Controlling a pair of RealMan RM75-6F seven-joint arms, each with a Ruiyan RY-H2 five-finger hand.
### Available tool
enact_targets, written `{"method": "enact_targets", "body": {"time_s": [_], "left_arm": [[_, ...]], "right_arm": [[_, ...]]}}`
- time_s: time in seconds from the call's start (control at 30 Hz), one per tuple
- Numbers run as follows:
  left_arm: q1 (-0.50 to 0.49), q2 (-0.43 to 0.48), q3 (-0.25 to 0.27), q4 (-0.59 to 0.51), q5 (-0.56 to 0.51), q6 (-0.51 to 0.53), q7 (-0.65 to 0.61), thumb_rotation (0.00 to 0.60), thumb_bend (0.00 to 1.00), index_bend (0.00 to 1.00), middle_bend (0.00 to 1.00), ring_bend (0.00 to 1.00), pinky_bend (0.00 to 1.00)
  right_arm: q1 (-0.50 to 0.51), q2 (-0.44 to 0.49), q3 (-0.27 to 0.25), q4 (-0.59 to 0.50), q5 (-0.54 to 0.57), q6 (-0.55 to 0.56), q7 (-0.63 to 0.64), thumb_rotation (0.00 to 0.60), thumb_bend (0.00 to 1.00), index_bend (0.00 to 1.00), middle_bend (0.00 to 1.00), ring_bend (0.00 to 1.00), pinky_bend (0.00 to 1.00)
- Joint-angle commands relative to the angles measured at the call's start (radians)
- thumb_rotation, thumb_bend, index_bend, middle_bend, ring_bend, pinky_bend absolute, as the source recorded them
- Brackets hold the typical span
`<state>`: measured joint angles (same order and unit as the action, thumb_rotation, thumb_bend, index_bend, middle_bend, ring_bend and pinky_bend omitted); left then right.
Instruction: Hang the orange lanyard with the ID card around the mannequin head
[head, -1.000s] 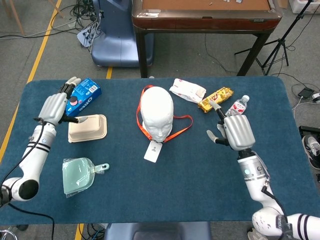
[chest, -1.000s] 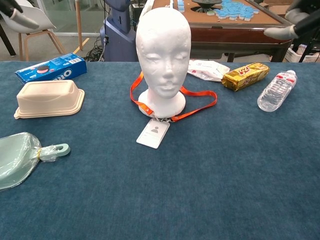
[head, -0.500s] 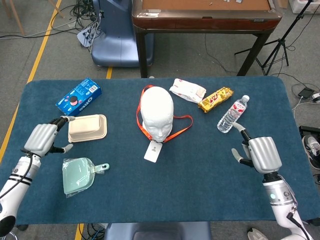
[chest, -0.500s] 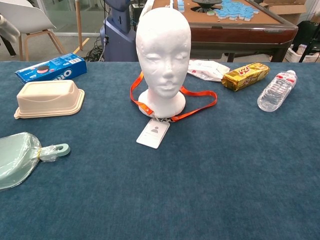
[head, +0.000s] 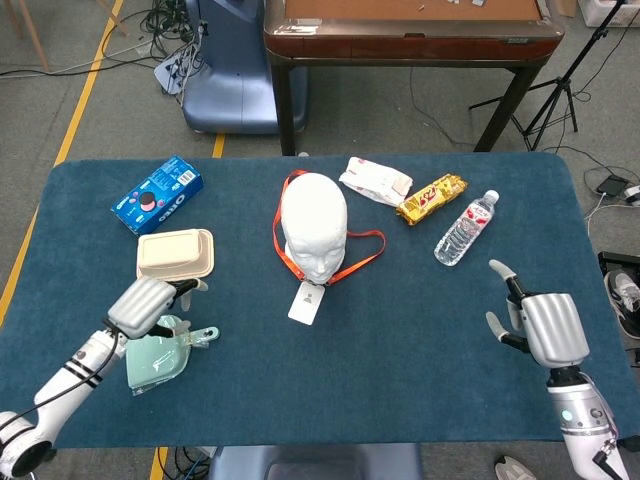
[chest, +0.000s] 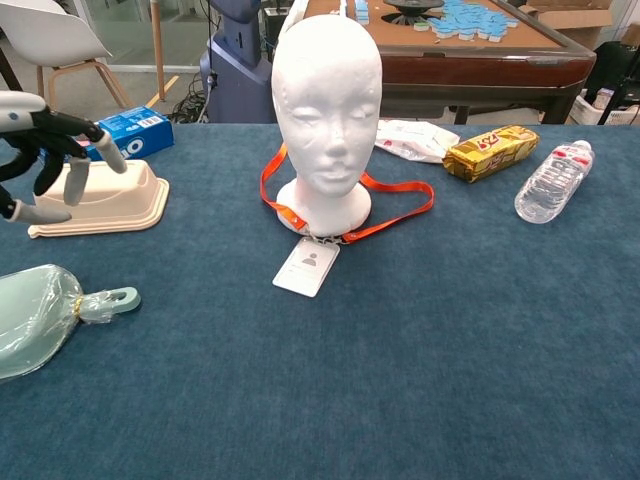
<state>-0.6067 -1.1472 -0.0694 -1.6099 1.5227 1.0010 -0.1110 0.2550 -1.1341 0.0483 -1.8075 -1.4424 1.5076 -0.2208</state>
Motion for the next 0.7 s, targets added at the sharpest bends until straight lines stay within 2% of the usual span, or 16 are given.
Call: {"method": "enact_targets", "body": {"time_s": [0.03, 0.13, 0.27, 0.4, 0.63, 0.7], "left_arm": [[-0.039, -0.057, -0.006, 0.040, 0.018, -0.027, 0.043, 0.600, 0.26, 0.28, 0.71, 0.71, 0.82], [-0.068, -0.106, -0.017, 0.069, 0.004, -0.056, 0.065, 0.600, 0.29, 0.26, 0.80, 0.77, 0.86], [-0.106, -0.155, -0.023, 0.095, -0.022, -0.111, 0.077, 0.600, 0.33, 0.20, 0.84, 0.82, 0.89], [-0.140, -0.192, -0.026, 0.106, -0.038, -0.158, 0.080, 0.600, 0.38, 0.16, 0.86, 0.84, 0.90], [-0.203, -0.264, -0.030, 0.126, -0.060, -0.231, 0.112, 0.600, 0.40, 0.14, 0.89, 0.87, 0.91], [-0.223, -0.286, -0.035, 0.136, -0.077, -0.256, 0.131, 0.600, 0.40, 0.12, 0.89, 0.87, 0.91]], "right_arm": [[-0.003, 0.002, -0.001, -0.003, 0.002, -0.016, -0.007, 0.600, 0.35, 0.18, 0.79, 0.76, 0.87], [-0.004, 0.006, -0.002, -0.010, 0.001, -0.032, -0.018, 0.600, 0.35, 0.18, 0.78, 0.76, 0.87], [-0.010, 0.014, -0.009, -0.020, -0.002, -0.049, -0.033, 0.600, 0.35, 0.18, 0.78, 0.76, 0.86], [-0.021, 0.015, -0.020, -0.021, -0.005, -0.059, -0.047, 0.600, 0.35, 0.18, 0.70, 0.70, 0.80], [-0.030, 0.024, -0.042, -0.018, -0.006, -0.103, -0.048, 0.600, 0.35, 0.18, 0.48, 0.45, 0.51], [-0.031, 0.027, -0.048, -0.019, -0.010, -0.115, -0.052, 0.600, 0.35, 0.18, 0.43, 0.39, 0.45]]}}
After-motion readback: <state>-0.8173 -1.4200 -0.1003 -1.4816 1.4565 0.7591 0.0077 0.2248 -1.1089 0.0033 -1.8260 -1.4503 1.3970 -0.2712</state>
